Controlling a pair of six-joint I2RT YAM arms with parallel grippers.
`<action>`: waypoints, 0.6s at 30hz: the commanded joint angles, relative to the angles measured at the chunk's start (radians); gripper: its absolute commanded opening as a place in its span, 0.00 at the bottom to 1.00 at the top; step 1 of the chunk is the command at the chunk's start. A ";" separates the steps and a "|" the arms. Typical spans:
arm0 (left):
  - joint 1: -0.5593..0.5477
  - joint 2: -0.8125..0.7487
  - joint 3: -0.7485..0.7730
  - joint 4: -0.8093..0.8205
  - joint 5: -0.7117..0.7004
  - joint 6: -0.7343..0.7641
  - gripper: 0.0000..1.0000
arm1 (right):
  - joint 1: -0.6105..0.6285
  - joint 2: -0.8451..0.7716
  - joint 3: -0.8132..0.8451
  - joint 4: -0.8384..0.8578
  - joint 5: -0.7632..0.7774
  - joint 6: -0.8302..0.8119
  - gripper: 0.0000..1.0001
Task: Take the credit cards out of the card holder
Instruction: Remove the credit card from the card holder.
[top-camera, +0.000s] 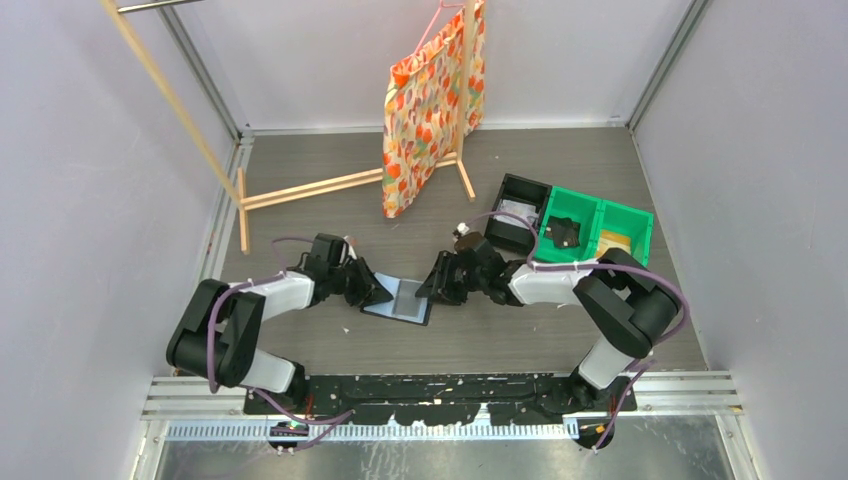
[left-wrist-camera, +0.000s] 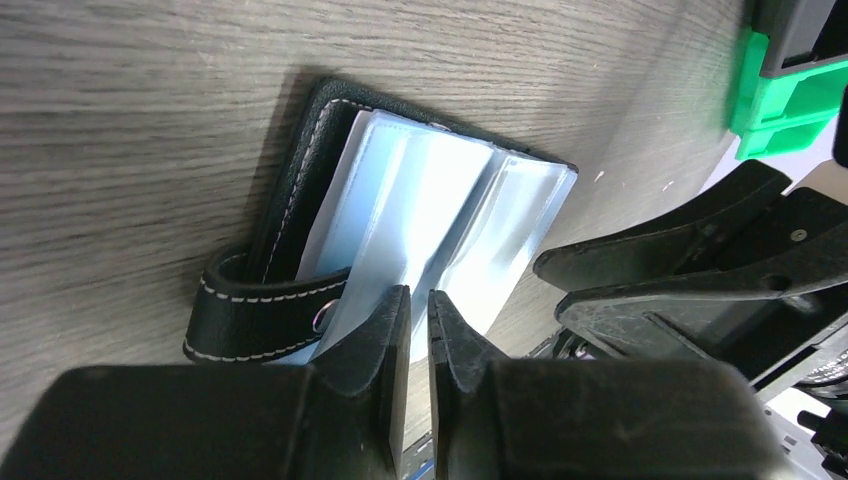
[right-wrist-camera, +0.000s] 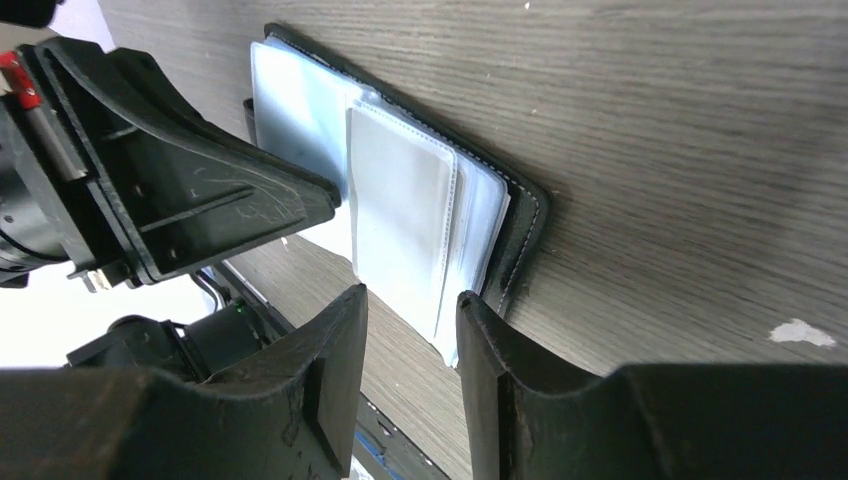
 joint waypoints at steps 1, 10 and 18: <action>0.011 -0.062 0.017 -0.065 -0.036 0.009 0.14 | 0.011 0.008 0.048 0.049 -0.042 -0.009 0.43; 0.027 -0.082 0.000 0.003 0.030 -0.016 0.18 | 0.026 0.039 0.059 0.079 -0.052 0.000 0.43; 0.026 -0.030 -0.004 0.112 0.120 -0.033 0.22 | 0.025 0.077 0.043 0.096 -0.032 0.014 0.43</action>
